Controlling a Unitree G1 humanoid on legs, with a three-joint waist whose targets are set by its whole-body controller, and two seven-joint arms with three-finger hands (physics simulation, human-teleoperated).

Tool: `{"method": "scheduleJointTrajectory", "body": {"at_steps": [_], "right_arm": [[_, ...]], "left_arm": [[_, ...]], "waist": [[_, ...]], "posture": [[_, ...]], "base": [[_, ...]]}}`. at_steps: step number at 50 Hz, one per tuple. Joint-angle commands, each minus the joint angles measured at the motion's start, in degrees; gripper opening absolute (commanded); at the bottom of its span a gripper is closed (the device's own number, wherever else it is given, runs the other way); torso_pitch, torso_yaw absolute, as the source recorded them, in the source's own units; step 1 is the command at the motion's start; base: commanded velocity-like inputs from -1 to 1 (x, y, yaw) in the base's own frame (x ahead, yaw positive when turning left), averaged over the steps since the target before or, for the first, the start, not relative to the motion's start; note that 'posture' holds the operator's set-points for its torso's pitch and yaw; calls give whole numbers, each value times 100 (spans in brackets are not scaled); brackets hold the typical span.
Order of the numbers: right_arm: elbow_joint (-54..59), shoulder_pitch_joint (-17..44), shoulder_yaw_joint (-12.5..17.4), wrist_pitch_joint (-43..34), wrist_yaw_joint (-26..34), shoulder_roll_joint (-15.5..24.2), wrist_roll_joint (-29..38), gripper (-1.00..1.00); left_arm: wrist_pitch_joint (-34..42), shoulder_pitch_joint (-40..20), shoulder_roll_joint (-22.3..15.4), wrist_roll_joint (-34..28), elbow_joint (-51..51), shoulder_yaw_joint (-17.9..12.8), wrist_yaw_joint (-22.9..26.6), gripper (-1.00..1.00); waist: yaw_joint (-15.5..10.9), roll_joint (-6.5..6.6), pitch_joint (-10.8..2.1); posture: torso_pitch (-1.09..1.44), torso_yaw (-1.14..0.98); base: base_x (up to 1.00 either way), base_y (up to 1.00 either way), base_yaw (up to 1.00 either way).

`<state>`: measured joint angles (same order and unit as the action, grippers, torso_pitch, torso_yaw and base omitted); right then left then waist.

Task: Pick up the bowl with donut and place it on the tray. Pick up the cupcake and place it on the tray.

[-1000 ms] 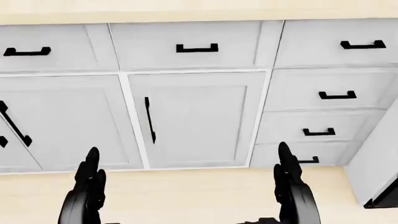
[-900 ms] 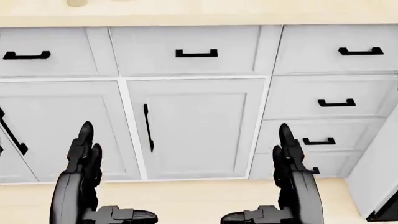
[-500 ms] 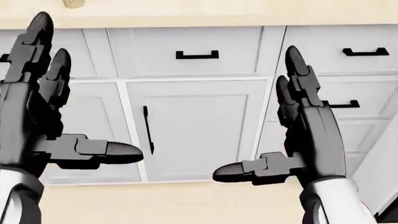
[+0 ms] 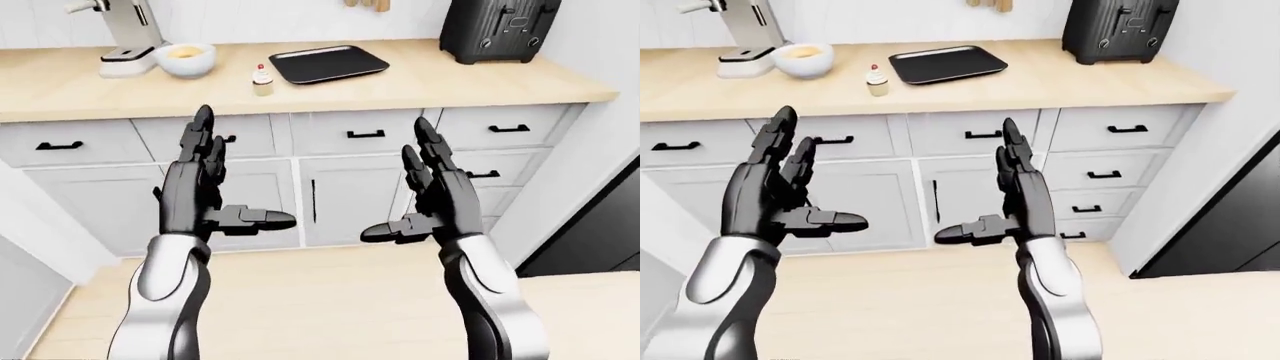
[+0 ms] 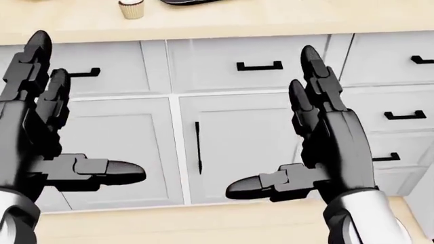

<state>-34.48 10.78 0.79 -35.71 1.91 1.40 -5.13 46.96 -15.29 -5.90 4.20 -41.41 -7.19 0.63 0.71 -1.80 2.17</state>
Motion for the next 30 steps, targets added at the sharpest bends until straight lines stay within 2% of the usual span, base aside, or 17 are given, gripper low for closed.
{"method": "scheduleJointTrajectory", "body": {"at_steps": [1, 2, 3, 4, 6, 7, 11, 13, 14, 15, 16, 17, 18, 19, 21, 27, 30], "right_arm": [[-112, 84, -4, 146, 7, 10, -12, 100], [-100, 74, -12, 161, 4, 9, -3, 100], [-114, 53, -26, 165, -2, 2, 5, 100], [-129, 46, -36, 159, -1, 1, 9, 100], [-123, 44, -42, 193, 24, 6, 15, 100], [-94, 21, -63, 243, 45, 12, 40, 100], [-142, -42, -68, 292, 118, -7, 12, 100], [-159, -10, -84, 269, 129, -10, 14, 100], [-172, 8, -95, 258, 131, -16, 14, 100], [-192, 11, -104, 250, 131, -21, 15, 100], [-208, 4, -113, 248, 136, -27, 11, 100], [-221, -3, -126, 249, 143, -31, 11, 100], [-228, -8, -139, 258, 154, -35, 10, 100], [-229, -12, -144, 267, 160, -38, 8, 100], [-143, -8, -141, 346, 177, -47, 4, 100], [-19, 5, -134, 488, 209, -50, -5, 100], [-32, 1, -138, 494, 209, -51, -9, 100]], "left_arm": [[-137, -99, -11, 27, -153, 4, 11, 100], [-133, -86, -14, 23, -168, 12, 11, 100], [-124, -78, -11, 30, -180, 8, 15, 100], [-112, -76, -12, 29, -194, 11, 15, 100], [-107, -69, -8, 22, -206, 34, 17, 100], [-106, -70, -4, 15, -201, 46, 17, 100], [-45, -108, 7, 0, -232, 67, 23, 100], [3, -155, -5, 5, -248, 51, 23, 100], [-3, -180, -12, 3, -230, 50, 26, 100], [-20, -178, -12, 1, -214, 55, 30, 100], [-52, -152, -11, -5, -203, 62, 37, 100], [-75, -134, -10, -7, -196, 56, 44, 100], [-102, -107, -9, -3, -188, 38, 54, 100], [-105, -93, -7, -3, -198, 35, 55, 100], [-150, -77, 6, -4, -153, 48, 62, 100], [-125, -79, 3, 5, -181, 60, 68, 100], [-115, -96, -7, -2, -184, 56, 77, 100]], "waist": [[18, -41, -68], [24, -192, -125], [117, -113, -111], [42, -83, -56], [39, -132, -119], [22, -116, -155], [36, 25, -124], [44, 204, -141], [54, 342, -160], [59, 540, -196], [40, 868, -287], [7, 680, -269], [-16, 635, -160], [-41, 593, -132], [-55, 438, -164], [-68, 92, -47], [-45, -150, -107]], "posture": [[0, 0], [0, 0], [0, 0], [0, 0], [0, 0], [0, 0], [0, 0], [0, 0], [0, 0], [0, 0], [0, 0], [0, 0], [0, 0], [0, 0], [0, 0], [0, 0], [0, 0]], "base": [[0, 51, 0], [0, 50, 0], [0, 51, 0], [0, 51, 0], [0, 50, 0], [0, 52, 0], [0, 69, 0], [0, 70, 0], [0, 69, 0], [0, 69, 0], [0, 70, 0], [0, 69, 0], [0, 70, 0], [0, 69, 0], [0, 70, 0], [0, 69, 0], [0, 69, 0]]}}
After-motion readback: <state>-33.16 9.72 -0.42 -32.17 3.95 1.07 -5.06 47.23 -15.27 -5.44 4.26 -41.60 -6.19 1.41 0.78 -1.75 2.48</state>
